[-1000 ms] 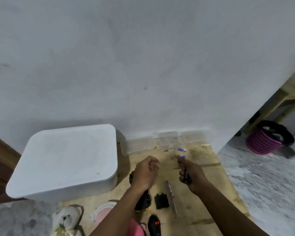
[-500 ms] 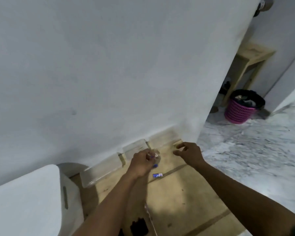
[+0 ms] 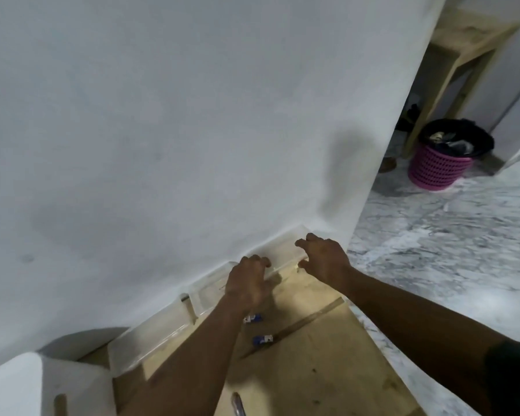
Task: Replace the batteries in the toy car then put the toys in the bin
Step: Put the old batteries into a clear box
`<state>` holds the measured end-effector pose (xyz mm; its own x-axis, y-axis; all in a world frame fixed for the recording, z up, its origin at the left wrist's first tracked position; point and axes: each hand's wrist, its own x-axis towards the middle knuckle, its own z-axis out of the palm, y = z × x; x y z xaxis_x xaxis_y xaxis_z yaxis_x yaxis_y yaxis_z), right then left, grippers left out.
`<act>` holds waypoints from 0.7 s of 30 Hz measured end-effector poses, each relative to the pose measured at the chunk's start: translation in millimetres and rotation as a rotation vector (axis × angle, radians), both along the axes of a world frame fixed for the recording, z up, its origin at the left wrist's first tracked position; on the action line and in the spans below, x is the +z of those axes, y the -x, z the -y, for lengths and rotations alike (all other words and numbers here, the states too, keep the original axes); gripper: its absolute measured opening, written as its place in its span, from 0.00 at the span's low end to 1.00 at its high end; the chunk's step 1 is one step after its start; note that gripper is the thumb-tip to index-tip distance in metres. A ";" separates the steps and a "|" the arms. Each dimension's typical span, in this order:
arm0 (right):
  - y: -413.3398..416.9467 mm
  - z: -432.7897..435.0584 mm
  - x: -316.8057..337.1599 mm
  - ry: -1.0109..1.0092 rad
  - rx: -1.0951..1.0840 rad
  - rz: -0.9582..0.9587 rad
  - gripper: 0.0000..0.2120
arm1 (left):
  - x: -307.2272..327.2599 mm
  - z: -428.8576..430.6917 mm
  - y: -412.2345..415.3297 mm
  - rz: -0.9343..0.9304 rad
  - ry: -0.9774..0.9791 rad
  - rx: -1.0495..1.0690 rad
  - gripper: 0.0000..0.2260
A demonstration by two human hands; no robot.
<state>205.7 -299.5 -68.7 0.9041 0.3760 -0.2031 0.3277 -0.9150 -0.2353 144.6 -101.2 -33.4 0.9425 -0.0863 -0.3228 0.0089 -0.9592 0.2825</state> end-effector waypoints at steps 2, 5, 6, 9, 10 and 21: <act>-3.3 -3.6 -2.5 0.036 0.032 -0.004 0.21 | -8.3 1.7 -0.4 0.027 -0.050 -0.013 0.21; -6.8 -10.1 -4.9 0.060 0.069 0.018 0.18 | -15.3 9.9 -2.5 0.082 -0.160 -0.024 0.19; -6.5 -12.4 -4.8 0.073 0.081 0.031 0.16 | -16.9 13.3 -3.3 0.086 -0.201 -0.032 0.19; -5.4 -15.7 -7.4 0.104 0.100 0.047 0.12 | -22.3 20.4 -8.1 0.083 -0.265 -0.039 0.18; -4.9 -15.7 -7.2 0.103 0.107 0.047 0.11 | -23.6 22.1 -10.4 0.078 -0.268 -0.035 0.17; -3.2 -12.4 -20.3 0.023 0.156 0.161 0.13 | -26.7 22.6 -15.4 0.080 -0.142 0.054 0.15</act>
<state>208.9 -287.0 -89.0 0.8567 0.5109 -0.0710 0.4974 -0.8548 -0.1482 160.0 -123.8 -60.0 0.9677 0.0064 -0.2520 0.0445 -0.9883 0.1456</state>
